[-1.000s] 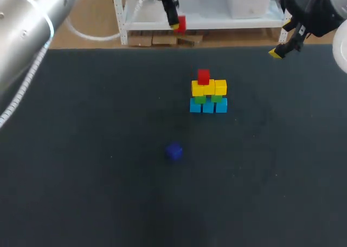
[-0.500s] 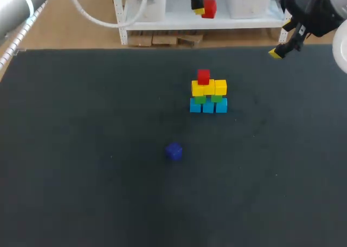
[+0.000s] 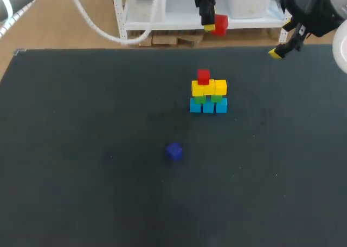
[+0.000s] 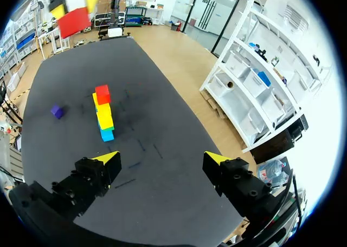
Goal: Place the blue cubes, place green cubes on the blue cubes, place the yellow cubes on the green cubes, then place the red cubes on the yellow cubes, and place purple cube on the red cubes.
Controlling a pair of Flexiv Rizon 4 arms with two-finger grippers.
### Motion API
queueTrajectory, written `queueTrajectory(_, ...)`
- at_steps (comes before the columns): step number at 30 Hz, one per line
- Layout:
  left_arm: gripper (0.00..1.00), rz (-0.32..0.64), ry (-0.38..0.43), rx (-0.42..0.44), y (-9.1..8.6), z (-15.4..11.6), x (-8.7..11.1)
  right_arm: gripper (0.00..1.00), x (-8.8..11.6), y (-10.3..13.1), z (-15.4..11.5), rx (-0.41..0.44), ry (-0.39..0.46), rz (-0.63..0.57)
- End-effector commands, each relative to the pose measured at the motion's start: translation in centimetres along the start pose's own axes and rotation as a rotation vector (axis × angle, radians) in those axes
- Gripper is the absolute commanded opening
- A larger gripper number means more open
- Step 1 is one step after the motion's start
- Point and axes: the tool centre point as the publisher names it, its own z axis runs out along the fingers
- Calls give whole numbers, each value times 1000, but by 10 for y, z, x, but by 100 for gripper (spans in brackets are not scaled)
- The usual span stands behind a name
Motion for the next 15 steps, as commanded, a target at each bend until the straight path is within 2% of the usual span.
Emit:
queueTrajectory(1,0,1,-6,-164,-23,-4,5,100,0,1,-1,1,0,1)
queueTrajectory(5,0,26,-7,-160,-42,-8,0,100,0,1,-1,1,0,1)
queueTrajectory(15,0,47,2,-121,-75,1,-6,100,0,1,-1,1,0,1)
